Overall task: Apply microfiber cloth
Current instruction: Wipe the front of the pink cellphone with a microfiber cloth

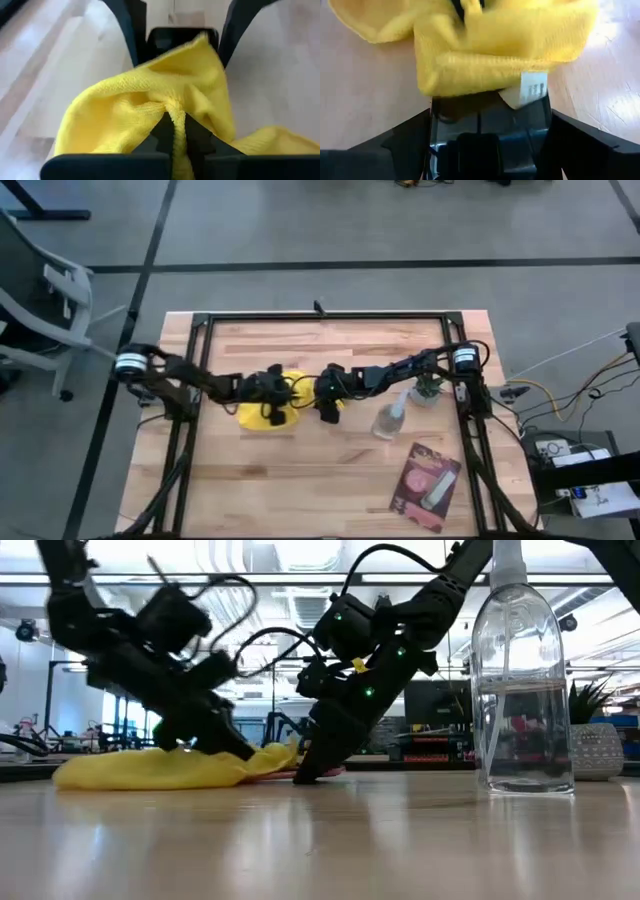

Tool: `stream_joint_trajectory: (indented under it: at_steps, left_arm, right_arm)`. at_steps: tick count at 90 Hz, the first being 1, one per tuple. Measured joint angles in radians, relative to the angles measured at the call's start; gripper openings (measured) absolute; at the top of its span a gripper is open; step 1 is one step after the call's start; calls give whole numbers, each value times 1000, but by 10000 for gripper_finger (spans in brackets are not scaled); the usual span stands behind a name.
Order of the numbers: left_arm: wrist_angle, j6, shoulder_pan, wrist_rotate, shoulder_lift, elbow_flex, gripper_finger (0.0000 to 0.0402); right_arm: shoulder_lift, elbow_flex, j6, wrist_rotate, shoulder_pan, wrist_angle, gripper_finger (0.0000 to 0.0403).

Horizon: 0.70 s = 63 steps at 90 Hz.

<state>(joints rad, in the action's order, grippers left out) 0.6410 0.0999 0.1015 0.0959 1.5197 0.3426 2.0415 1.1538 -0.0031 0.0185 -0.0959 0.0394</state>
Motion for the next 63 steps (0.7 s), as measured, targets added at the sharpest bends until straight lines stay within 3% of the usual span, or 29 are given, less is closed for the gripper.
stream_joint_trajectory:
  at_steps: [13, 37, 51, 63]
  left_arm:
    - [101, -8, 8, 0, 9, -38, 0]
    - [332, -13, 32, 0, 121, 19, 0]
    - [404, -18, 42, 0, 100, -26, 2]
    - [417, -92, 45, 0, 73, -67, 26]
  right_arm:
    - [0, 0, -5, -1, 0, 4, 331]
    - [1, -1, 3, -1, 0, 4, 335]
    - [1, -1, 6, 0, 4, 1, 331]
    - [1, -1, 4, 0, 5, 3, 332]
